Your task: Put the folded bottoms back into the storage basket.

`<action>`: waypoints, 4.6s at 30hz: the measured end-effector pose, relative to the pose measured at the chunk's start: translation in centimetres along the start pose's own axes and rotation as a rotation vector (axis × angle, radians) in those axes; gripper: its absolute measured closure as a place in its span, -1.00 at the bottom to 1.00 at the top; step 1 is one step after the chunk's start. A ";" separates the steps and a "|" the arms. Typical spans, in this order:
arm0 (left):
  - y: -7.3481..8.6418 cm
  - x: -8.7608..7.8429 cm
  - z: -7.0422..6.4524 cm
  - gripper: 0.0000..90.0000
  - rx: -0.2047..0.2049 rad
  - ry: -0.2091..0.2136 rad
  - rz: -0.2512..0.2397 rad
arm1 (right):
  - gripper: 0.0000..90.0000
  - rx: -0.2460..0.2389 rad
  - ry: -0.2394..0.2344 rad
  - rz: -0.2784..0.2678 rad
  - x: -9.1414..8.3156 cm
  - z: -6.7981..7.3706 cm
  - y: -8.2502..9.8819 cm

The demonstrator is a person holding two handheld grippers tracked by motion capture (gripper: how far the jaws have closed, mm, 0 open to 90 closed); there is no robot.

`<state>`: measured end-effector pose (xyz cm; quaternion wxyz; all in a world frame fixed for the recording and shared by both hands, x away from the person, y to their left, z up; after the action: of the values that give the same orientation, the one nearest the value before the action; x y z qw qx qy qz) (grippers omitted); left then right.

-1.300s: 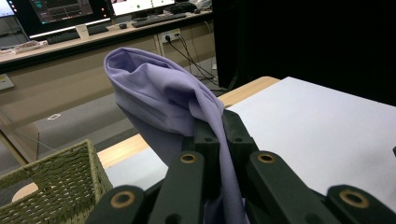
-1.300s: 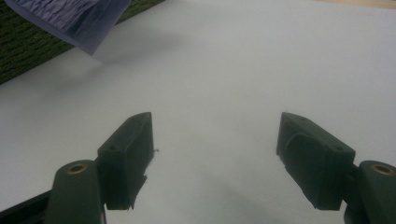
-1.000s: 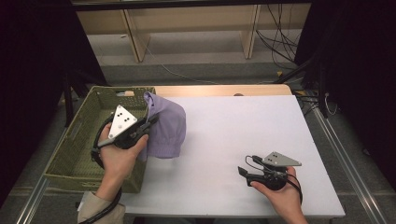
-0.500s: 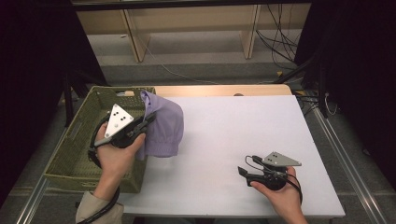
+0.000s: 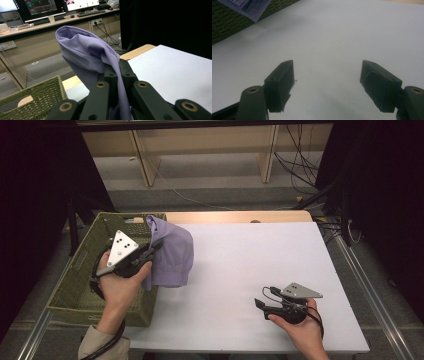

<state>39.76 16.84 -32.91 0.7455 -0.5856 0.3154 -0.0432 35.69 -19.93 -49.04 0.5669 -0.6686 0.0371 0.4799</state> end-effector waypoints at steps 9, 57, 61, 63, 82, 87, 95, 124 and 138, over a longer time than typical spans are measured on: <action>0.0 -0.3 0.4 0.92 -0.002 -0.009 -0.001 | -0.37 -0.001 0.000 0.000 0.0 0.0 0.0; -0.4 -1.8 2.3 0.92 -0.035 -0.052 -0.030 | -0.37 0.006 -0.002 0.002 0.1 0.0 0.0; -0.5 -2.0 2.5 0.92 -0.036 -0.057 -0.034 | -0.37 0.006 -0.002 0.001 0.1 0.0 0.0; -0.5 -2.1 2.6 0.92 -0.037 -0.059 -0.036 | -0.37 0.006 -0.003 0.002 0.1 0.0 0.0; -0.6 -2.8 3.5 0.92 -0.056 -0.076 -0.049 | -0.37 0.006 -0.003 0.002 0.1 0.0 0.0; -0.6 -3.0 3.7 0.92 -0.057 -0.081 -0.051 | -0.37 0.005 -0.002 0.001 0.1 0.0 0.0; -0.6 -3.1 3.9 0.92 -0.061 -0.083 -0.055 | -0.37 0.006 -0.002 0.002 0.1 0.0 0.0; -0.8 -4.1 4.8 0.92 -0.078 -0.100 -0.077 | -0.37 0.006 -0.002 0.002 0.1 0.0 0.0; -0.8 -4.2 5.1 0.92 -0.079 -0.114 -0.100 | -0.37 0.004 -0.004 -0.002 0.1 0.1 0.0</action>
<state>39.27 22.74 -29.82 0.7352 -0.6313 0.2444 -0.0345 35.71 -19.82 -49.14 0.5689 -0.6665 0.0363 0.4803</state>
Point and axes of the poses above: each handheld gripper's, and its own axes: x roughly forward along the jaws, y roughly out of its underside, z roughly to its left, the point moved 5 cm from there along x, roughly forward along the jaws, and after that the axes turned 13 degrees about z, right-handed, at the moved point
